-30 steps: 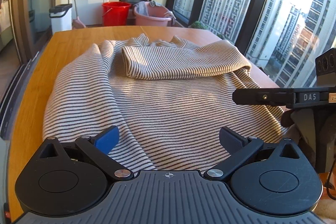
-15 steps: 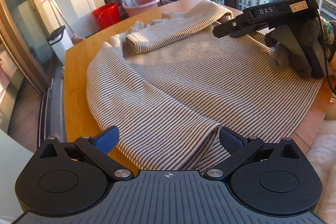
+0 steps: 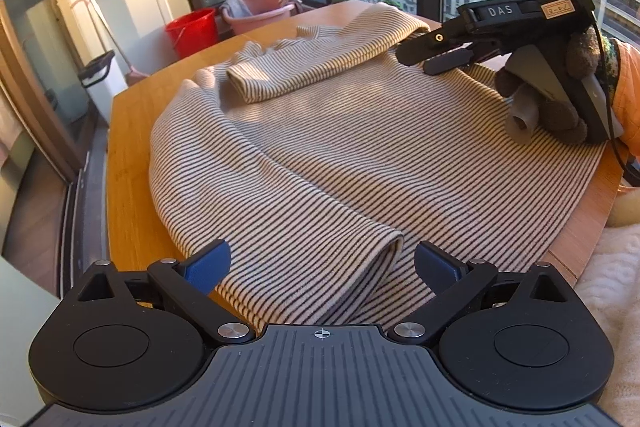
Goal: Fold clothes
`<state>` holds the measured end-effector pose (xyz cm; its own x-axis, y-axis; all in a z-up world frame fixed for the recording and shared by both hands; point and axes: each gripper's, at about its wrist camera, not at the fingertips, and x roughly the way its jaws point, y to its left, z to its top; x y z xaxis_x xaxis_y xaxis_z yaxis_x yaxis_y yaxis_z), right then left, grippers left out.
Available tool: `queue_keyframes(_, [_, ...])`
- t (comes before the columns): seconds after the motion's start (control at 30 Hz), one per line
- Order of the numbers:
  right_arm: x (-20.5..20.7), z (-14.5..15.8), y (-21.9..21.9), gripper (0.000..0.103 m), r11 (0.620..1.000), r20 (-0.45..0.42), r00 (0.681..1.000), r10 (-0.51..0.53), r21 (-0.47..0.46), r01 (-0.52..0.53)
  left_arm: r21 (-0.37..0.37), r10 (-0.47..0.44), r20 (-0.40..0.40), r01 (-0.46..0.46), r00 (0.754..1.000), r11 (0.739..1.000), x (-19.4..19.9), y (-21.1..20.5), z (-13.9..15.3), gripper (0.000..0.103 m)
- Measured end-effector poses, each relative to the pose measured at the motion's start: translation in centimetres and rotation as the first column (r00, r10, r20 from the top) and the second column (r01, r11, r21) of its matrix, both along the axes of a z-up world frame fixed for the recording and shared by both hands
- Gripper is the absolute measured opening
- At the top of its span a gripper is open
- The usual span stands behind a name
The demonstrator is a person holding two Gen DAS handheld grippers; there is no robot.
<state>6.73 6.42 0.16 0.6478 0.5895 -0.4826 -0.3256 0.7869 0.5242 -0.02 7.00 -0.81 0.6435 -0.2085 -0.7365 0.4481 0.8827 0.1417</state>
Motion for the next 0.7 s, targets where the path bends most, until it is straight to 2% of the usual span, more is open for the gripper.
queue_keyframes(0.03, [0.0,0.0,0.2,0.103,1.000,0.002,1.000,0.010,-0.008,-0.010,-0.004,0.012,-0.001,-0.012,1.000,1.000,0.3,0.1,-0.1,0.075])
queue_keyframes(0.07, [0.0,0.1,0.3,0.103,1.000,0.003,1.000,0.020,-0.019,-0.020,-0.013,0.022,0.001,-0.022,1.000,1.000,0.5,0.3,-0.1,0.065])
queue_keyframes(0.27, [-0.2,0.3,1.6,0.103,0.993,0.014,0.998,0.059,-0.100,-0.058,-0.063,0.053,0.067,-0.049,0.996,0.997,1.0,0.6,1.3,0.043])
queue_keyframes(0.37, [-0.3,0.5,2.8,0.103,0.979,0.021,0.996,0.085,-0.187,-0.080,-0.086,0.055,0.107,-0.045,0.993,0.995,1.5,0.7,2.3,0.042])
queue_keyframes(0.5, [-0.9,1.0,3.8,0.103,0.964,0.054,0.998,0.030,-0.267,-0.015,-0.166,0.092,0.148,-0.067,0.985,0.984,2.7,1.5,4.2,0.039])
queue_keyframes(0.63, [-2.5,2.6,5.4,0.102,0.970,0.112,0.990,0.085,-0.238,-0.056,-0.255,0.134,0.139,-0.095,0.981,0.962,4.1,2.2,5.5,0.039])
queue_keyframes(0.7, [-3.4,3.4,6.5,0.099,0.967,0.146,0.980,0.136,-0.237,-0.098,-0.326,0.151,0.106,-0.109,0.983,0.939,5.0,2.4,5.9,0.039])
